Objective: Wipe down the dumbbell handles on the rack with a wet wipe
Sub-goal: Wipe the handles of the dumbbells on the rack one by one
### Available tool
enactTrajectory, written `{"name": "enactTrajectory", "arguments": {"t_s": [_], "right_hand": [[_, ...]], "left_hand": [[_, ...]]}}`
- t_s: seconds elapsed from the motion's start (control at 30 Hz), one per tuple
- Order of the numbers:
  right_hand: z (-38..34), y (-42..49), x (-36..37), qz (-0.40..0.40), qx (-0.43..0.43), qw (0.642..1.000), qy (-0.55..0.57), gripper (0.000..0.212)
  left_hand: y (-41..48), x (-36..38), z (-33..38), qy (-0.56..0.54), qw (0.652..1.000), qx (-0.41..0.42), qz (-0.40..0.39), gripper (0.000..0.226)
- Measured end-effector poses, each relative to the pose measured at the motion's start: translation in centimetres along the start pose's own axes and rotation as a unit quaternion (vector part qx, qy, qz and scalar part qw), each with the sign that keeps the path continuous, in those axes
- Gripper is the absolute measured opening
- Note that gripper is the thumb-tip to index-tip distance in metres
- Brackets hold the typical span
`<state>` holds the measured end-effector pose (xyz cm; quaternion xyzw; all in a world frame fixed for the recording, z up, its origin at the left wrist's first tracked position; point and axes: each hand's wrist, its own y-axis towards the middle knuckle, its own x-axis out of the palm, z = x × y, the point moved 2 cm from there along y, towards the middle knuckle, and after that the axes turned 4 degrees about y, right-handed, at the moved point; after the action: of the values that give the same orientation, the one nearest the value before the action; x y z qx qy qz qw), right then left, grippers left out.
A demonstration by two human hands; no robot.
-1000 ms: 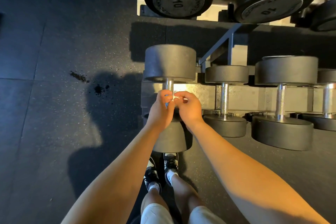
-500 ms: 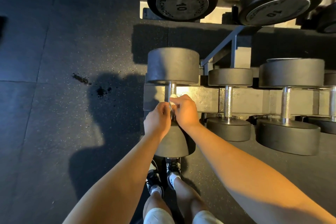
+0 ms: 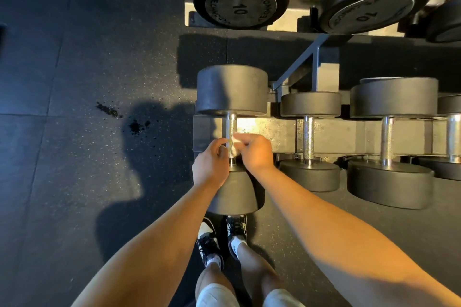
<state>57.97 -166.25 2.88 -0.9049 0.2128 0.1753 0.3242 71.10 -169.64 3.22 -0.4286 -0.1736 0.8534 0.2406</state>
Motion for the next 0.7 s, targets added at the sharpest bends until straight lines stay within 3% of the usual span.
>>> {"name": "enactTrajectory", "arguments": {"t_s": [0.1, 0.27, 0.4, 0.53, 0.7], "right_hand": [[-1.3, 1.4, -0.2, 0.03, 0.008, 0.999, 0.012, 0.036], [0.5, -0.3, 1.2, -0.015, 0.071, 0.993, -0.095, 0.02], [0.2, -1.7, 0.4, 0.001, 0.07, 0.997, -0.034, 0.015], [-1.7, -4.5, -0.8, 0.029, 0.013, 0.995, 0.097, 0.019], [-5.1, -8.6, -4.9, 0.038, -0.009, 0.992, 0.117, 0.031]], "left_hand": [[0.1, 0.0, -0.2, -0.026, 1.0, 0.008, -0.002, 0.035], [-0.3, 0.0, 0.0, -0.018, 0.999, 0.025, 0.011, 0.037], [-0.8, -0.1, 0.4, 0.023, 0.998, 0.054, -0.01, 0.036], [-2.6, -1.4, 1.7, -0.104, 0.991, 0.061, -0.063, 0.035], [-5.5, -4.2, 5.9, -0.212, 0.97, 0.079, -0.086, 0.032]]}}
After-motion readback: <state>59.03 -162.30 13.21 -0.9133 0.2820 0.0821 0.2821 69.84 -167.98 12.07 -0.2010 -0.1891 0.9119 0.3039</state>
